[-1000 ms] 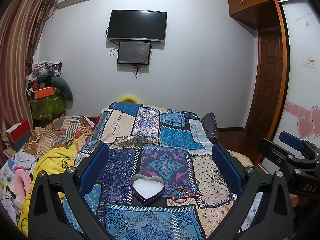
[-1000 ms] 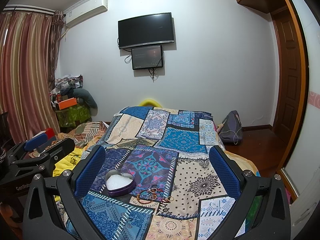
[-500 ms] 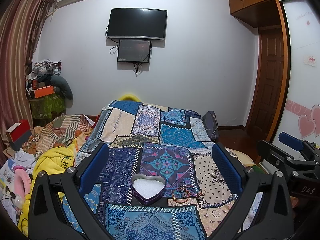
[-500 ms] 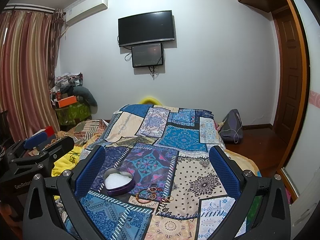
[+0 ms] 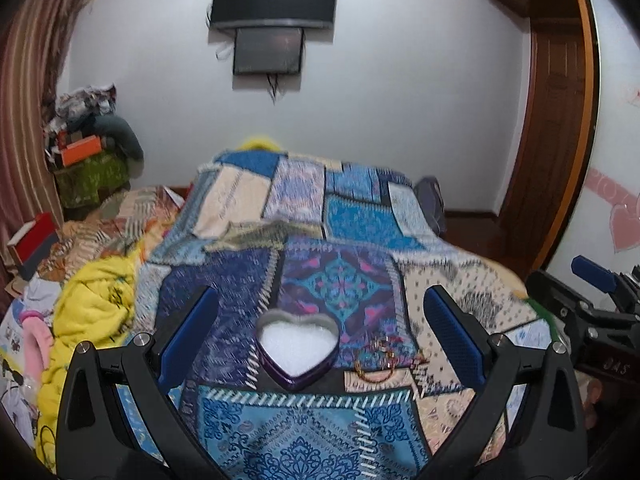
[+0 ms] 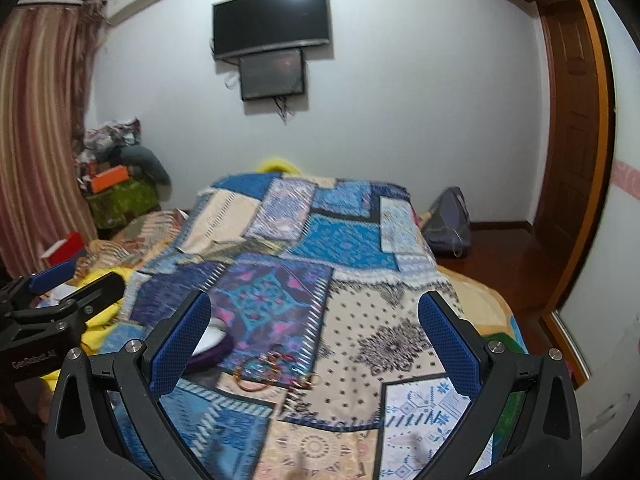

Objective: Organize jewelry
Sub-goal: 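Lower both tools toward the jewelry pile beside the heart tin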

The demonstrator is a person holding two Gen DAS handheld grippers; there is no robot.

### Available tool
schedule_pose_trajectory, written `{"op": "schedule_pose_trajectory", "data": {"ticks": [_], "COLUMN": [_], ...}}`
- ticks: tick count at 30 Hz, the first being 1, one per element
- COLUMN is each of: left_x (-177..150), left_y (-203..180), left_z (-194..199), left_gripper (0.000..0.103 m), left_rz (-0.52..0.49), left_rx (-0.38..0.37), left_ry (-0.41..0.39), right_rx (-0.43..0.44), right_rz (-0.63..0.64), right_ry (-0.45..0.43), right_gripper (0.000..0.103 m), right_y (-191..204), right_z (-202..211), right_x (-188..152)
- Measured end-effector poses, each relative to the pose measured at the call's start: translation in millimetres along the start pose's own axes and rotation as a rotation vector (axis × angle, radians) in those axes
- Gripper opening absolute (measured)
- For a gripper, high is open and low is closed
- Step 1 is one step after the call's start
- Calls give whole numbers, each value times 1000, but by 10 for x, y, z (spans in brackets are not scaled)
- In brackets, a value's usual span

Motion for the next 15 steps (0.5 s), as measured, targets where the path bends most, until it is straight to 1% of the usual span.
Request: {"op": "schedule_pose_trajectory", "data": {"ticks": [1, 3, 5, 7, 11, 13, 14, 15], "left_x": [-44, -157, -265, -380, -659, -757, -802, -861], "left_y": [-2, -24, -68, -133, -268, -314, -332, -361], "left_z": [-64, -220, -357, -467, -694, -765, -806, -856], "left_gripper": [103, 102, 96, 88, 80, 73, 71, 67], "left_rz": [0, -5, -21, -46, -71, -71, -70, -67], "left_rx": [-10, -32, -43, -61, -118, -140, -152, -169], "left_ry": [21, 72, 117, 162, 268, 310, 329, 354], "right_rx": [-11, -21, -36, -34, 0, 15, 25, 40], "right_rz": [-5, -4, 5, 7, -7, -2, 1, 4], "right_ry": [24, 44, 76, 110, 183, 221, 238, 255], "right_gripper": [103, 103, 102, 99, 87, 83, 78, 73], "right_y": [-75, -124, -208, -263, -344, -365, -366, -363], "right_z": [-92, -148, -247, -320, -495, -562, -591, -626], "right_x": [-66, -115, -208, -282, -468, -559, -605, -650]}}
Point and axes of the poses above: each gripper's, at about its wrist camera, not at the fingertips, and z roughly against the way its jaws point, y to its left, x to its top, the point moved 7 cm from there along -z, roughly the way its jaws point, and after that the axes turned 1 degree about -y, right-handed, at the moved point
